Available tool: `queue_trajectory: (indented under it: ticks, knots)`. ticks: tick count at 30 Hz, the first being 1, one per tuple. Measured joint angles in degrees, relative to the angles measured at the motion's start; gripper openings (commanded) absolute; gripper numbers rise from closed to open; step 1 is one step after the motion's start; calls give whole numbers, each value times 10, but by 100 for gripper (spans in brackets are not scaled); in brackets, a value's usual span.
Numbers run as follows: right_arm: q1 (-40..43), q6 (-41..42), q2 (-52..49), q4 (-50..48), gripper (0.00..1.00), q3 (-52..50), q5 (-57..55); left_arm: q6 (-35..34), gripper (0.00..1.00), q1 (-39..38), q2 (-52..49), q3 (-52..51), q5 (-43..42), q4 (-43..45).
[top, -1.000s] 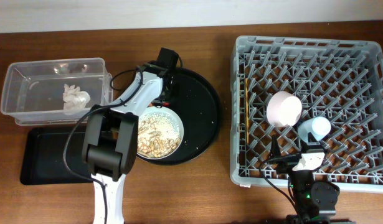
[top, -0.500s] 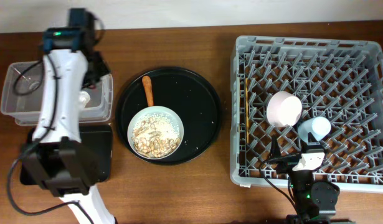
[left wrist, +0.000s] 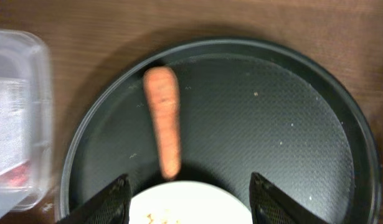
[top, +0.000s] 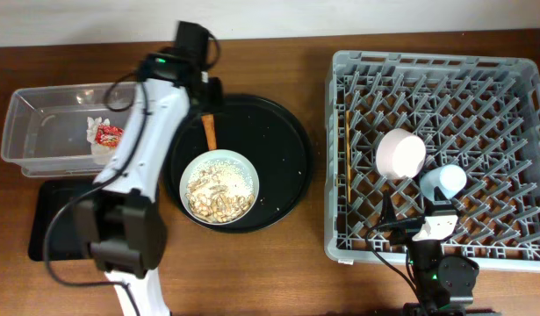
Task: Sort waste into correct bins and load items into the dishwasher rack
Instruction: 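Grasp the carrot with the left gripper and place it on the black tray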
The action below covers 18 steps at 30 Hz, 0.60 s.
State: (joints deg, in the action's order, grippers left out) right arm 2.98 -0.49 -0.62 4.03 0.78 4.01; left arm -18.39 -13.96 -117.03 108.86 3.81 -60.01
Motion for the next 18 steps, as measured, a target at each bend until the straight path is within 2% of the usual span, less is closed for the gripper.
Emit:
queue_trajectory:
  ticks: [2, 7, 8, 10, 12, 14, 16, 18]
  knots:
    - [0, 0, 0, 0, 98, 0, 0, 8, 59, -16, -54, -7, 0, 35]
    - [0, 0, 0, 0, 98, 0, 0, 9, 57, -14, -138, -12, 51, 42]
    - [0, 0, 0, 0, 98, 0, 0, 9, 49, -14, -139, -12, 63, 46]
    - [0, 0, 0, 0, 98, 0, 0, 11, 47, -14, -140, -15, 79, 61]
    - [0, 0, 0, 0, 98, 0, 0, 9, 36, -14, -148, -19, 83, 70]
    - [0, 0, 0, 0, 98, 0, 0, 11, 32, -14, -165, -23, 85, 75]
    - [0, 0, 0, 0, 98, 0, 0, 9, 16, -14, -165, -23, 83, 83]
    - [0, 0, 0, 0, 98, 0, 0, 11, 14, -14, -167, -16, 83, 78]
